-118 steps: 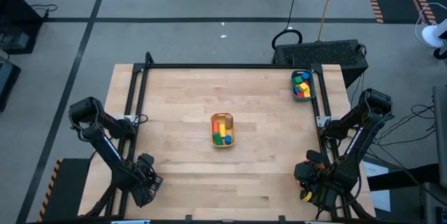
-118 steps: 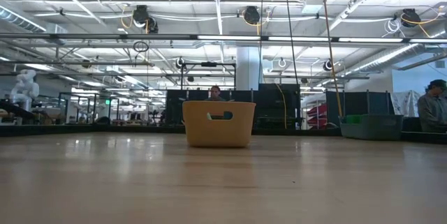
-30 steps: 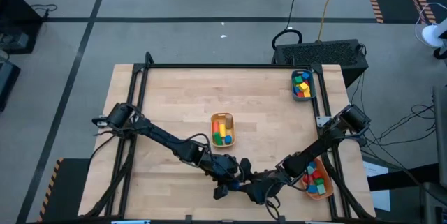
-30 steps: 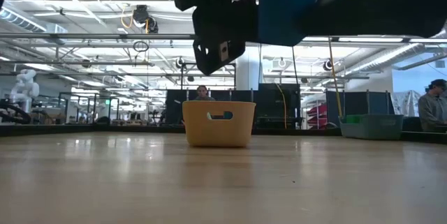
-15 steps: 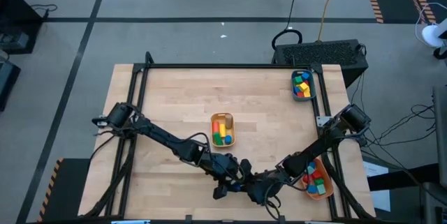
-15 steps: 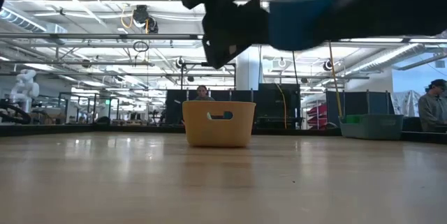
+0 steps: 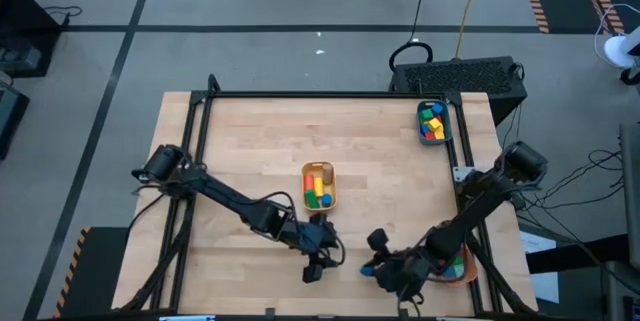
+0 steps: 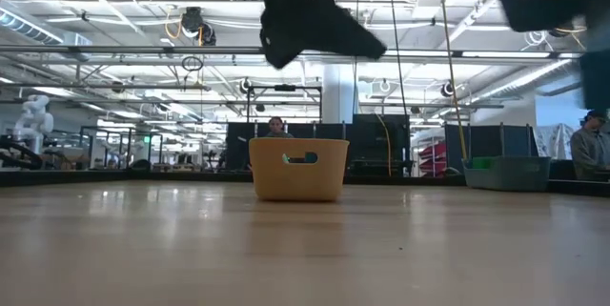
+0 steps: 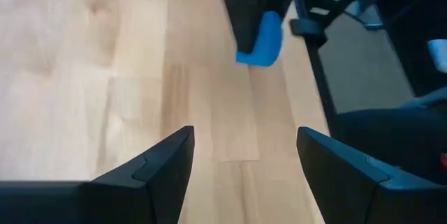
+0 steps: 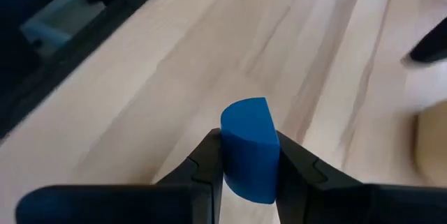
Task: Sort blocks by size
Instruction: Put the blue half-circle block into the orange bin
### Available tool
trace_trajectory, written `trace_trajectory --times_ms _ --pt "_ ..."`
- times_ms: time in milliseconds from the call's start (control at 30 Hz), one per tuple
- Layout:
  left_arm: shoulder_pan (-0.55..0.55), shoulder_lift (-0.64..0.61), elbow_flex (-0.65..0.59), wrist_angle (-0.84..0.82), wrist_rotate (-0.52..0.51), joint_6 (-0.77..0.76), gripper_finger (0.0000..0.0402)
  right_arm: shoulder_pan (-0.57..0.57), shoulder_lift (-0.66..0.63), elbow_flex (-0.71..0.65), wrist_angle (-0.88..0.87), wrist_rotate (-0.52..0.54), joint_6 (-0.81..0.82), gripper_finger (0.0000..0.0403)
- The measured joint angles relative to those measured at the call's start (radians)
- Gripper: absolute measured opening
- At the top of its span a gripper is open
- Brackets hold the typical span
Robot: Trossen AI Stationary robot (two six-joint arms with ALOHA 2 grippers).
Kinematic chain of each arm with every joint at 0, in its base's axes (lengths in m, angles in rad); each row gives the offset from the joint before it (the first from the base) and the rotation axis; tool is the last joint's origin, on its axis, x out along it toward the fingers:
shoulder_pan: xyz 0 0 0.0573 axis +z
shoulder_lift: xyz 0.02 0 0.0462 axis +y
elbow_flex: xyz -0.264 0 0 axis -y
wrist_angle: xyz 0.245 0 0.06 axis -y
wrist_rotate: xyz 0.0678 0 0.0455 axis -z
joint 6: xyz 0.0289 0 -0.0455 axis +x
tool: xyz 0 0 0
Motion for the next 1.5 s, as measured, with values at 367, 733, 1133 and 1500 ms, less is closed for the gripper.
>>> trace_trajectory --times_ms 367,733,1133,1500 --pt "-0.064 -0.049 -0.001 -0.051 -0.167 0.029 0.0255 0.095 -0.082 0.000 -0.365 0.023 0.408 0.0072" --pt "-0.148 -0.121 0.001 -0.152 -0.440 0.020 0.0255 0.164 -0.161 0.000 -0.536 0.013 0.634 0.0072" --pt "-0.234 -0.243 -0.040 -0.358 -0.692 -0.156 0.0255 0.222 -0.238 0.000 -0.662 0.008 0.781 0.0070" --pt "-0.363 -0.335 -0.130 -0.485 -0.896 -0.338 0.0255 0.302 -0.267 0.000 -0.936 -0.215 1.174 0.0070"
